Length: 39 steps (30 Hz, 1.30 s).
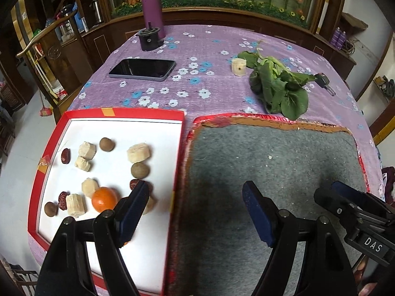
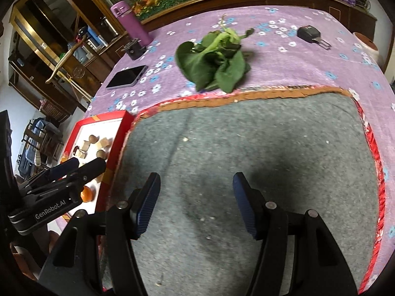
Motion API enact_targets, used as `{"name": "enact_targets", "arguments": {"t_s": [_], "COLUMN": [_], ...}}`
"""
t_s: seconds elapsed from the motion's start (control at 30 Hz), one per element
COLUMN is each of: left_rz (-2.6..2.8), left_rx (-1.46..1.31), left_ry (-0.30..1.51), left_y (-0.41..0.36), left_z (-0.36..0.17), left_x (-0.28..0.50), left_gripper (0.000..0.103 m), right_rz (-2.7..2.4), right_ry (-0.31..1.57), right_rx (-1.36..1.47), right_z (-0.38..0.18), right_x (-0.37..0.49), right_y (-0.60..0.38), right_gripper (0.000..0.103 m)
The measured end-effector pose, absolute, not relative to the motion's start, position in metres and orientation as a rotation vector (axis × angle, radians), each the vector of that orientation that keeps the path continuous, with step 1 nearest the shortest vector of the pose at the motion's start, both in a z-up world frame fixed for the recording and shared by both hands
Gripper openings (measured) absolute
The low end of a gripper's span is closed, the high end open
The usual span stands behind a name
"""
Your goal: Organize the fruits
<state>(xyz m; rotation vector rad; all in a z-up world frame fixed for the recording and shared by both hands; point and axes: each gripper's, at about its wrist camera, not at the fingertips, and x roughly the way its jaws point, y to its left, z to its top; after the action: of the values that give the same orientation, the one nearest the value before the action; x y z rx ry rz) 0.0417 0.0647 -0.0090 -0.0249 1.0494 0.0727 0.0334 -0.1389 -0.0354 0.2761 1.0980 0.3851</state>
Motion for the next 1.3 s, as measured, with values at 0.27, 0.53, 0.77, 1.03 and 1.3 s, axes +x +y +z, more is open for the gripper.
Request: {"name": "enact_targets", "arguments": {"t_s": [0.27,0.53,0.77,1.03,1.3], "left_rz": [0.072,0.1,0.167,0.223,0.263], "left_rx": [-0.023,-0.053,-0.103,-0.098,-0.112], "left_ry": [1.056,1.061,1.046,1.066,1.055], "left_y": [0.049,0.051,0.066,0.078,0.098], "left_z": [-0.011,-0.013,-0.01,-0.014,-0.013], "left_x": [0.045,0.043,0.04,0.038,0.031], "left_gripper": [0.078,0.078,0.085,0.102,0.102], "right_rz": [0.386,0.417,0.438,0.43,0.432], "right_ry": [1.108,1.112,1.113,1.119,1.12], "right_rx": [0.285,0.273,0.253,0.245,0.247], "right_z": [-0.041,-0.042,-0.044,-0.047,-0.048], "right_x": [0.035,0.04,0.042,0.043,0.044], "right_y": [-0.154,-0.153,-0.145,-0.146,-0.14], "right_gripper": [0.062,0.063,0.063,0.063,0.063]}}
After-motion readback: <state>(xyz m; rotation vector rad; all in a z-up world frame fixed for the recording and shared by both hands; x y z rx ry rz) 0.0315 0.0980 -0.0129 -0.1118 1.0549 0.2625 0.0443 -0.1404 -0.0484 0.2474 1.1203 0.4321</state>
